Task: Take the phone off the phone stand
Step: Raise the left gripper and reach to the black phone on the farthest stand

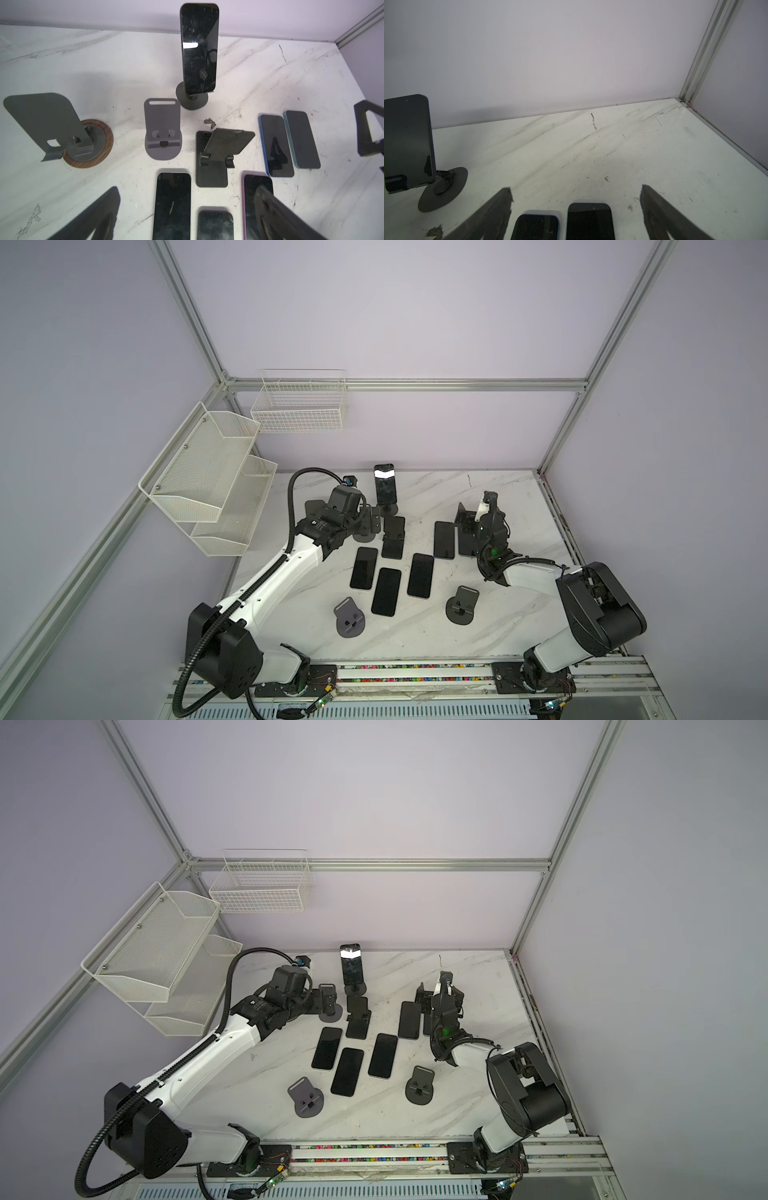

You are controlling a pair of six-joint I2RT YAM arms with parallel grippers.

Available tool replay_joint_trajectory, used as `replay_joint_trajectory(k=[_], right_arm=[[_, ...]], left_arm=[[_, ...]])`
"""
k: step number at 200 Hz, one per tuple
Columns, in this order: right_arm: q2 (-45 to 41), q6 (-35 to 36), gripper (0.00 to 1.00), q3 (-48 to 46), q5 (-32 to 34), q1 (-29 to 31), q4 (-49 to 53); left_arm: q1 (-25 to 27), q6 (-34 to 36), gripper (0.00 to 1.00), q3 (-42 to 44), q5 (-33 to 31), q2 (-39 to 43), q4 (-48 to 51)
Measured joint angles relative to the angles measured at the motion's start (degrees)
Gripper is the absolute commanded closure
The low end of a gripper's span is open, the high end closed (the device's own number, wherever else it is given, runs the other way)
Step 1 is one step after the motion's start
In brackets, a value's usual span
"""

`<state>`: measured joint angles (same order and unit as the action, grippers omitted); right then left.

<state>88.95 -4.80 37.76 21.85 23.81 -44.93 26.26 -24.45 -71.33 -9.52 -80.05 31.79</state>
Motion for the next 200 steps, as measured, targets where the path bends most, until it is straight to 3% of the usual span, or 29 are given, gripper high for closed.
replay_joint_trajectory(k=[56,140,200], right_arm=[[0.0,0.2,0.03,0.0,0.2,0.3,0.1],[0.0,0.6,0.03,0.0,0.4,0.7,0.2],[0.0,0.7,0.03,0.0,0.9,1.0,0.2]], left_arm=[[0.0,-1.3,0.0,-14.6,-1.0,-13.8,-0.8],[0.0,-3.0,0.0,-32.5,-8.1,-32.2,1.9],[0.0,-0.5,0.0,-43.8,-12.7,-42.5,3.3]])
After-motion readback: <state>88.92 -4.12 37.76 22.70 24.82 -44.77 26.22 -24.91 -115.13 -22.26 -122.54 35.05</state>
